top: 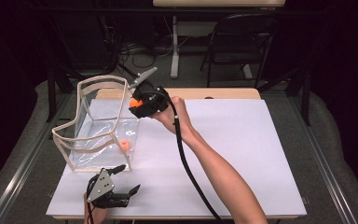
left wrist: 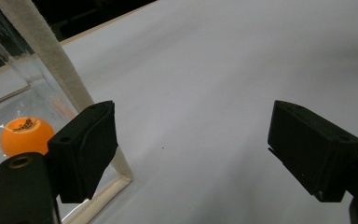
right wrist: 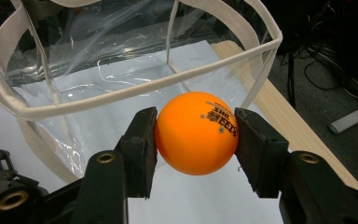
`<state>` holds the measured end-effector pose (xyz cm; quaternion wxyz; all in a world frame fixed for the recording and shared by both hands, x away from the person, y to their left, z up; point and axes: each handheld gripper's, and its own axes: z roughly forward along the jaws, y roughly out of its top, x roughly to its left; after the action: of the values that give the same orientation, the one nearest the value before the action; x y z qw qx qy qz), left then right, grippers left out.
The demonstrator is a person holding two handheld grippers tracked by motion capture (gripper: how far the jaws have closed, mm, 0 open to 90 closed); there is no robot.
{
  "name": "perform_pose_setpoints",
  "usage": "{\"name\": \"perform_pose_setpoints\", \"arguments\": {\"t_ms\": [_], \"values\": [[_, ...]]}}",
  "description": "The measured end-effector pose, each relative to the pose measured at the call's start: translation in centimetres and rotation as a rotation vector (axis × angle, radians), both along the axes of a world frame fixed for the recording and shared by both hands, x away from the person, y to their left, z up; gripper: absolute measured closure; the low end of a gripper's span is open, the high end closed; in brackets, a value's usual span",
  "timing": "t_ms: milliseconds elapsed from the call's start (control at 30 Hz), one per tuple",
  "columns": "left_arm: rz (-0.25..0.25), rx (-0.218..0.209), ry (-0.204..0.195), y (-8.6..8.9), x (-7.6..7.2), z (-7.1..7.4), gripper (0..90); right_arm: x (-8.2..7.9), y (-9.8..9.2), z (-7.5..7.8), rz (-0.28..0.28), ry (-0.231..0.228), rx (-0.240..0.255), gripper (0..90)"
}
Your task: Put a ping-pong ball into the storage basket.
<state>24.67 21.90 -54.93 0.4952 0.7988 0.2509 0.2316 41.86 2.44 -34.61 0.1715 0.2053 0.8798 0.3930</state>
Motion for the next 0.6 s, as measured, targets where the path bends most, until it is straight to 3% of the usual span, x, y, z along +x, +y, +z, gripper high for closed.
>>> {"name": "perform_pose_setpoints", "arguments": {"t_ms": [600], "values": [[0.0,-0.002,-0.002,0.0,0.0,0.0,15.8,-0.2,1.1,0.7,0.019,-0.016,0.017,51.1]]}}
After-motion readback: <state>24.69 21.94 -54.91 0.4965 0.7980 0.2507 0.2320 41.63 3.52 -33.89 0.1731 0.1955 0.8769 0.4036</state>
